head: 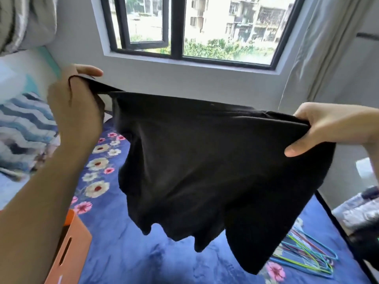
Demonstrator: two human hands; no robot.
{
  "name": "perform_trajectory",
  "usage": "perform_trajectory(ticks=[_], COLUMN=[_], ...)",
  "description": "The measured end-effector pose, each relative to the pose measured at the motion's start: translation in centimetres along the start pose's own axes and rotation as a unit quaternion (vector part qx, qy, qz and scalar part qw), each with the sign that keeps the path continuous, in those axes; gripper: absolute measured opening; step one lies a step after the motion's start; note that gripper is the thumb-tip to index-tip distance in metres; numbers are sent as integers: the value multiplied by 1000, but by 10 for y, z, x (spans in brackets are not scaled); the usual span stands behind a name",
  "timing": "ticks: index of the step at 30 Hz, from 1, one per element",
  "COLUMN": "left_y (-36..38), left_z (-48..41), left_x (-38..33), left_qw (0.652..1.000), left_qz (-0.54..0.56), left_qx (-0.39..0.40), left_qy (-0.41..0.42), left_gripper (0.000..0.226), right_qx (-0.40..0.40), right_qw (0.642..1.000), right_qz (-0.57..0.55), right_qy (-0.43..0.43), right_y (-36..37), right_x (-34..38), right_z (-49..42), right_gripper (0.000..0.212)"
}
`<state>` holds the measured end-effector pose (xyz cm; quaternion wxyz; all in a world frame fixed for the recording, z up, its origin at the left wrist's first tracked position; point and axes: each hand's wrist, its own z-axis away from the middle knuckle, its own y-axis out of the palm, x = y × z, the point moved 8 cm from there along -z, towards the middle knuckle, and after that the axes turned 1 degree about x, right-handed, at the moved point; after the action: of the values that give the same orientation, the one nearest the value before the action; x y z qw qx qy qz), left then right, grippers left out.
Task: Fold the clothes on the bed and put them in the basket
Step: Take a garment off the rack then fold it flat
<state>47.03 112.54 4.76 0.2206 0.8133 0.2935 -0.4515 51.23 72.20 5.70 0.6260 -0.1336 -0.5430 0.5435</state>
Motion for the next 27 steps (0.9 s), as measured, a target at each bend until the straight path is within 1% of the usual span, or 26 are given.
perform_trajectory(ticks=[1,3,4,5,6,8,10,11,12,14,15,16,17,18,19,21,22,24,25,26,27], left_y=[3,14,23,35,49,73,86,93,96,111,123,130,137,140,141,131,120,102,93,83,78], left_z=[-4,-16,-23,-27,-27,-22,-22,-25,-27,-40,-50,-59,-69,-78,-86,-94,-93,-78,-68,-51,-34], left_x=[1,14,29,46,66,108,143,151,156,154,150,142,128,114,101,83,83,89,96,108,117], left_qw=[1000,999,996,989,977,937,901,894,892,897,903,914,927,942,956,975,981,988,990,989,986], left_qz=[14,-32,-71,-99,-115,-155,-191,-196,-189,-142,-109,-78,-52,-19,24,86,87,70,63,66,91], left_qx=[-4,-2,6,26,60,128,158,157,148,126,121,115,117,112,101,65,42,12,-9,-23,-26], left_qy=[-2,-22,-54,-105,-170,-287,-355,-371,-384,-399,-397,-382,-354,-317,-275,-194,-166,-136,-126,-134,-140], left_gripper=[36,30,30,35,42,56,67,72,75,78,81,82,80,76,67,43,33,19,17,17,19], right_qx=[-2,-22,-35,-53,-71,-111,-149,-168,-187,-230,-256,-287,-318,-356,-403,-481,-504,-522,-525,-522,-512], right_qw=[1000,1000,999,996,993,985,973,968,965,955,939,914,884,856,838,834,833,837,840,846,852], right_qz=[-3,-3,4,18,34,67,95,85,52,-83,-176,-265,-337,-374,-367,-262,-210,-117,-70,-34,-14], right_qy=[1,22,42,63,85,115,149,166,178,170,145,107,66,23,-16,-68,-87,-118,-117,-109,-105], right_y=[-5,-14,-17,-19,-20,-19,-16,-16,-15,-23,-32,-43,-54,-67,-80,-93,-92,-76,-65,-50,-36], right_x=[0,-4,-9,-16,-27,-48,-71,-79,-87,-91,-88,-82,-72,-65,-57,-44,-42,-40,-43,-51,-59], right_z=[-5,-22,-38,-56,-78,-126,-166,-178,-188,-204,-211,-213,-210,-207,-197,-172,-162,-149,-145,-145,-145], right_gripper=[8,4,4,8,13,25,35,37,35,23,17,12,14,20,25,30,31,36,40,42,44])
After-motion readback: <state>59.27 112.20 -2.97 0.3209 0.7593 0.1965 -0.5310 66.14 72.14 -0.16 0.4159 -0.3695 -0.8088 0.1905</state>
